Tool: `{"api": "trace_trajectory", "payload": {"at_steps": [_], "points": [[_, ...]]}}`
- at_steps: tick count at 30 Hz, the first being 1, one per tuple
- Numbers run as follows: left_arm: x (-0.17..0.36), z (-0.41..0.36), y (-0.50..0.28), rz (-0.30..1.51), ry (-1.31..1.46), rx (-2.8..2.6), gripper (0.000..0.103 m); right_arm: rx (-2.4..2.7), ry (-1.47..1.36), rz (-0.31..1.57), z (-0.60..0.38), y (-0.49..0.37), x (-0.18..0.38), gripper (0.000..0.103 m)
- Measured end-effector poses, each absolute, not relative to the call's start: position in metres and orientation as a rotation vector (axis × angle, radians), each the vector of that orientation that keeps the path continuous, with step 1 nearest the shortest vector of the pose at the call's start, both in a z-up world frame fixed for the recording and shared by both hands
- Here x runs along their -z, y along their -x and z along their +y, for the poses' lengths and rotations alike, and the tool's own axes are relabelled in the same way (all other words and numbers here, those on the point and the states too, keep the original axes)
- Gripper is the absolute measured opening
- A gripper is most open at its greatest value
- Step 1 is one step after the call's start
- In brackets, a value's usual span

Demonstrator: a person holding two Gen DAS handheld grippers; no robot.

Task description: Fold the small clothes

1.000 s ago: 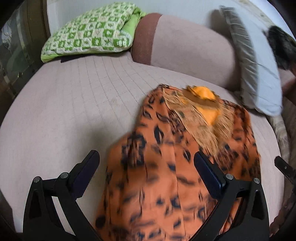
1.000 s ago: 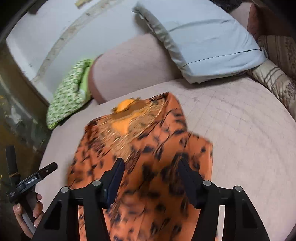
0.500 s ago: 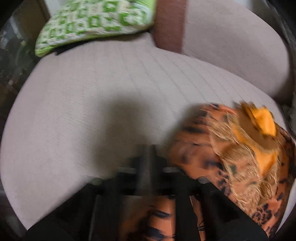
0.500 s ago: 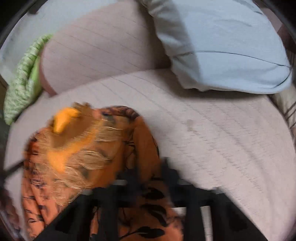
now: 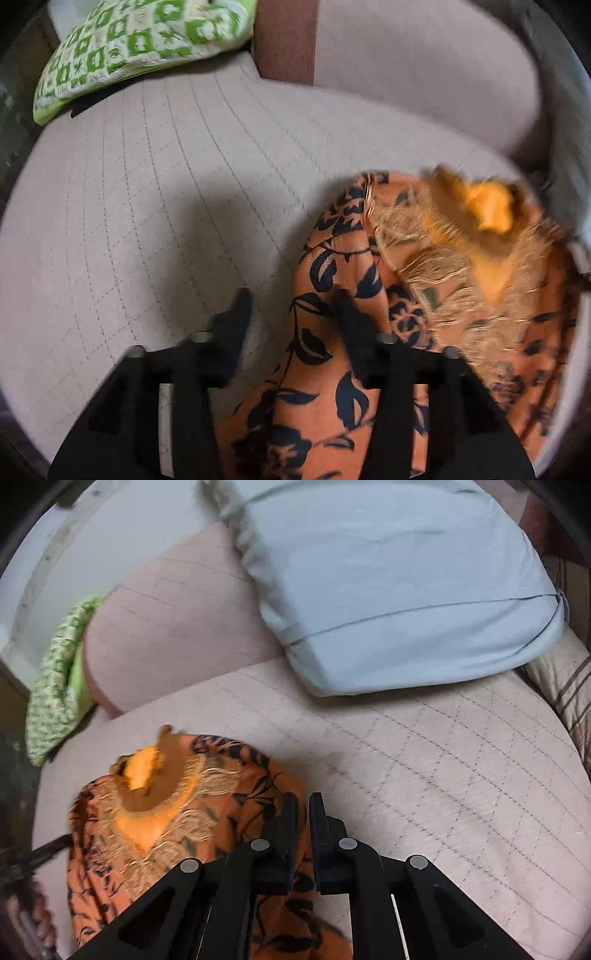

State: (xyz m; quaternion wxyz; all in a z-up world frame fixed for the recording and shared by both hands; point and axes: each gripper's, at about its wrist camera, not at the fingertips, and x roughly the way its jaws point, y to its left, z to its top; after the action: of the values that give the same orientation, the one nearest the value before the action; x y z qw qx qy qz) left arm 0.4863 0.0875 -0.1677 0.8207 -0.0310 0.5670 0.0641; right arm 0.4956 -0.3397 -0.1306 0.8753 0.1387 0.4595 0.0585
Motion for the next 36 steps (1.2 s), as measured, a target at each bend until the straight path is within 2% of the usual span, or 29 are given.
{"api": "trace_trajectory", "payload": {"at_steps": [1,3,4,5,8,12,15,16,17,19,26,27,29,31,33,34,36], "points": [[0.171,0.082,-0.487,1.186,0.050,-0.143,0.049,-0.146,-0.290,0.948,-0.338,-0.492,0.128,0.009],[0.173,0.078,-0.489,1.154,0.048,-0.145,0.049,-0.196,-0.297,0.944,-0.339,-0.481,0.121,0.027],[0.176,0.080,-0.491,1.162,0.078,-0.152,0.050,-0.209,-0.302,0.943,-0.337,-0.478,0.119,0.044],[0.177,0.082,-0.494,1.166,0.101,-0.151,0.051,-0.215,-0.305,0.943,-0.335,-0.477,0.119,0.049],[0.179,0.092,-0.506,1.178,0.120,-0.165,0.062,-0.226,-0.328,0.975,-0.333,-0.481,0.125,0.049],[0.162,0.104,-0.500,1.106,0.176,-0.073,0.062,-0.221,-0.328,1.037,-0.324,-0.493,0.140,0.049],[0.170,0.111,-0.508,1.162,0.214,-0.068,0.064,-0.205,-0.310,1.050,-0.314,-0.502,0.154,0.049],[0.178,0.112,-0.515,1.201,0.223,-0.082,0.064,-0.194,-0.306,1.051,-0.315,-0.502,0.157,0.046],[0.184,0.113,-0.520,1.221,0.231,-0.088,0.064,-0.184,-0.311,1.055,-0.315,-0.503,0.159,0.036],[0.190,0.115,-0.525,1.227,0.275,-0.068,0.064,-0.172,-0.323,1.063,-0.319,-0.503,0.163,0.031],[0.175,0.116,-0.526,1.163,0.407,0.024,0.066,-0.207,-0.354,1.037,-0.328,-0.499,0.162,0.031],[0.178,0.114,-0.529,1.173,0.391,-0.006,0.071,-0.210,-0.361,1.033,-0.328,-0.499,0.163,0.031],[0.188,0.106,-0.528,1.221,0.285,-0.097,0.071,-0.214,-0.371,1.029,-0.327,-0.499,0.165,0.031],[0.194,0.099,-0.529,1.193,0.219,-0.155,0.060,-0.214,-0.367,1.028,-0.324,-0.499,0.165,0.031],[0.189,0.105,-0.526,1.159,0.271,-0.131,0.015,-0.161,-0.310,1.018,-0.322,-0.498,0.160,0.027],[0.185,0.111,-0.525,1.161,0.321,-0.100,0.013,-0.134,-0.283,1.017,-0.323,-0.498,0.158,0.012],[0.168,0.121,-0.520,1.107,0.302,-0.153,0.009,-0.083,-0.239,1.018,-0.327,-0.498,0.153,0.006]]}}
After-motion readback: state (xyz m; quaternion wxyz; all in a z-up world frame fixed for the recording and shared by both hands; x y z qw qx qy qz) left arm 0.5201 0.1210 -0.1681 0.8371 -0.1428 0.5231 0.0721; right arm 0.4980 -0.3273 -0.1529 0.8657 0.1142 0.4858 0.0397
